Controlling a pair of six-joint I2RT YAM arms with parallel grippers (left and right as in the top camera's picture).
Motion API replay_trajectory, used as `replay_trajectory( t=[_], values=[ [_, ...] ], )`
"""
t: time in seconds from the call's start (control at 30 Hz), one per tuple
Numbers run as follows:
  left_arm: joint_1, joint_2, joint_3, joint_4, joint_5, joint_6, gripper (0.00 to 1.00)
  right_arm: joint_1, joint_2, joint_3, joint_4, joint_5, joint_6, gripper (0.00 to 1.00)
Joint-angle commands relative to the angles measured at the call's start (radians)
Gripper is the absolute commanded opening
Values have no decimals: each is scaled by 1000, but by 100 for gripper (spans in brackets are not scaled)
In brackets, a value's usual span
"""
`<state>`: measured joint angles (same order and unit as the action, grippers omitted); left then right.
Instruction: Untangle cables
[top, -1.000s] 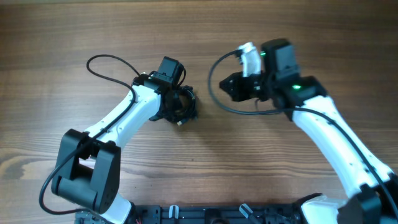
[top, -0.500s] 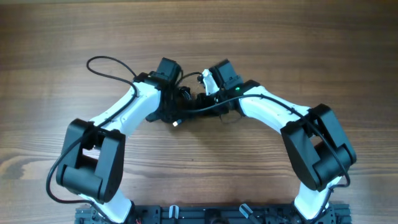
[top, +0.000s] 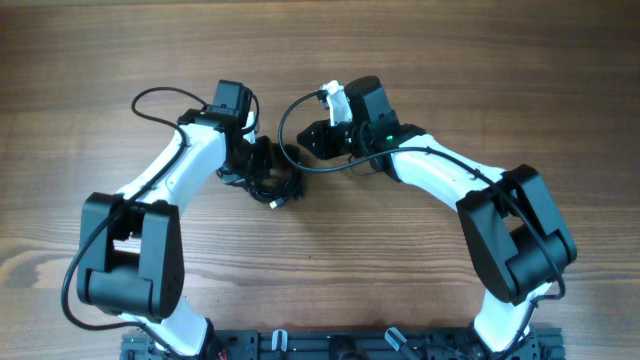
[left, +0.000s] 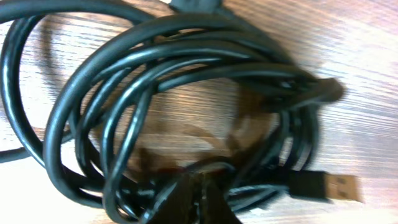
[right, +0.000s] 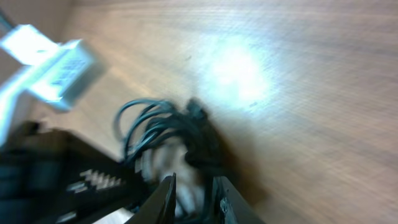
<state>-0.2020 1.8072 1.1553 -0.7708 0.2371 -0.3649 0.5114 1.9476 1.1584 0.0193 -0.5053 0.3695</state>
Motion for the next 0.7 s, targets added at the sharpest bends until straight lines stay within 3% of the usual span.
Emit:
replay_trajectory(
  t=[0.0,0.07,0.17,0.3,0.43,0.53,0.67],
  values=[
    [32,-47,36,-9,63,-40,10,2,11,12,25,132,-144,24],
    [29,-45,36,-45,63,-40,11,5,13,12,22,131,-145,33],
    [30,-43,36,-91,8,-67,13,27,44,12,22,101,-86,34],
    [29,-43,19,-77,-141,-123,12,78,82,12,-101,-128,140,33],
    [31,-42,-6,-6,-239,-123,16,177,82,12,-281,-151,139,25],
    [31,-40,-7,1,-240,-122,17,247,82,12,-319,-151,156,21],
    [35,-40,-7,-6,-314,-122,18,236,44,19,-320,-322,166,27]
  ],
)
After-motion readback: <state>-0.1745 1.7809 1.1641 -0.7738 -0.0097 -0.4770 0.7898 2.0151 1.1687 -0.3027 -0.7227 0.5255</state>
